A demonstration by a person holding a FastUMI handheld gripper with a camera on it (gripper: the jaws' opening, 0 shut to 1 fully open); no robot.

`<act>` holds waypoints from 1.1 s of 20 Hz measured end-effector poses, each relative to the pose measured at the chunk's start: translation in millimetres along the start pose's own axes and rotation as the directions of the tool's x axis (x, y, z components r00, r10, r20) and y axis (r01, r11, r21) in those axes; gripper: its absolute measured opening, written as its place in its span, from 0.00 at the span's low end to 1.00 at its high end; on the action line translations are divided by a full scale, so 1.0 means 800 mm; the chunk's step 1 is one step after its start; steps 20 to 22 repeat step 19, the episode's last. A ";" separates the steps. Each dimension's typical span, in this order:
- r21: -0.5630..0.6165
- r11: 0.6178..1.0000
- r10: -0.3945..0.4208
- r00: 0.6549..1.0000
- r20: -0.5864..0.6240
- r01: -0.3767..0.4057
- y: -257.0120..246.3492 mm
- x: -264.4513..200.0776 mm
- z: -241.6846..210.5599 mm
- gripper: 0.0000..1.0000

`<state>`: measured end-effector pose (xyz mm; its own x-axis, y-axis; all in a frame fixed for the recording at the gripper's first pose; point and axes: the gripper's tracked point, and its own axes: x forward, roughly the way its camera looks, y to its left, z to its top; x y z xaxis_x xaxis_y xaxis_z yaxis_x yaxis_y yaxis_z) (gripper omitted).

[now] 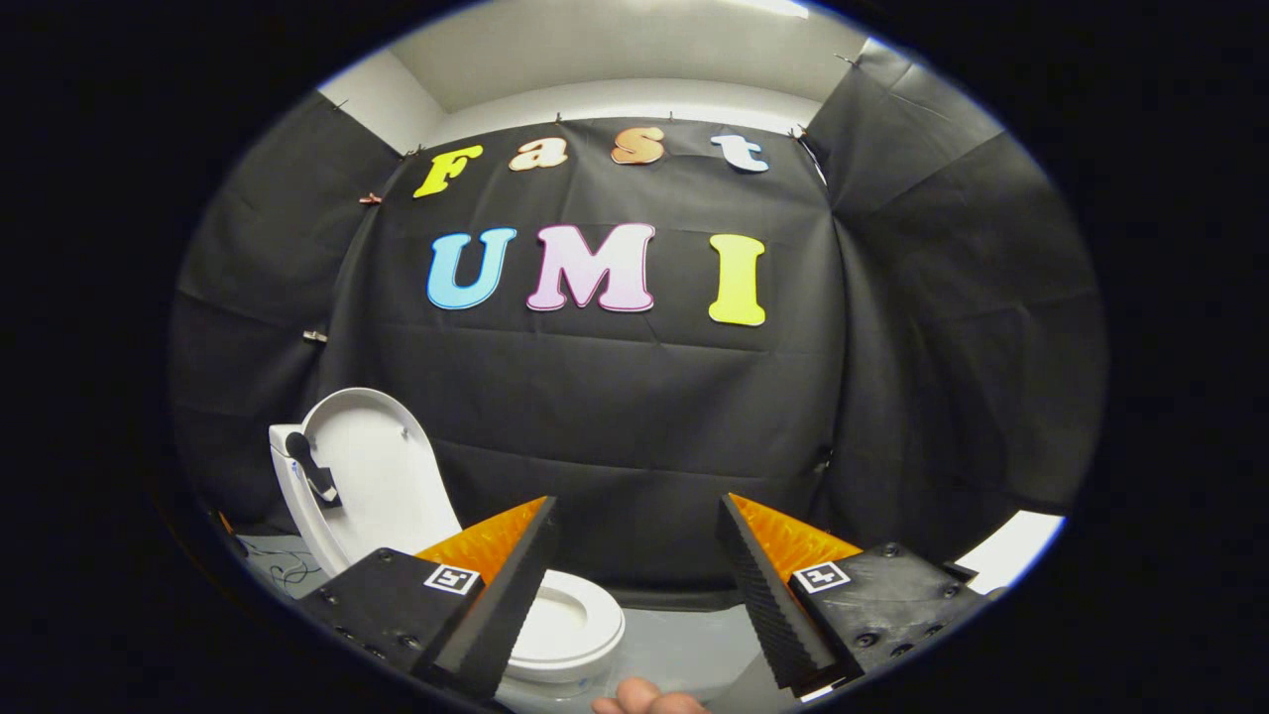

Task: Open the toilet lid.

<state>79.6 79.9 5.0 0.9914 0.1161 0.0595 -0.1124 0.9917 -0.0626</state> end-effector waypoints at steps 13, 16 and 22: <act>-0.015 0.999 -0.034 0.999 -0.039 0.033 -0.003 0.001 -0.019 0.99; -0.039 0.998 -0.050 0.998 -0.024 0.049 -0.006 0.003 -0.018 0.99; -0.046 0.998 -0.055 0.998 -0.026 0.054 -0.008 0.006 -0.021 0.99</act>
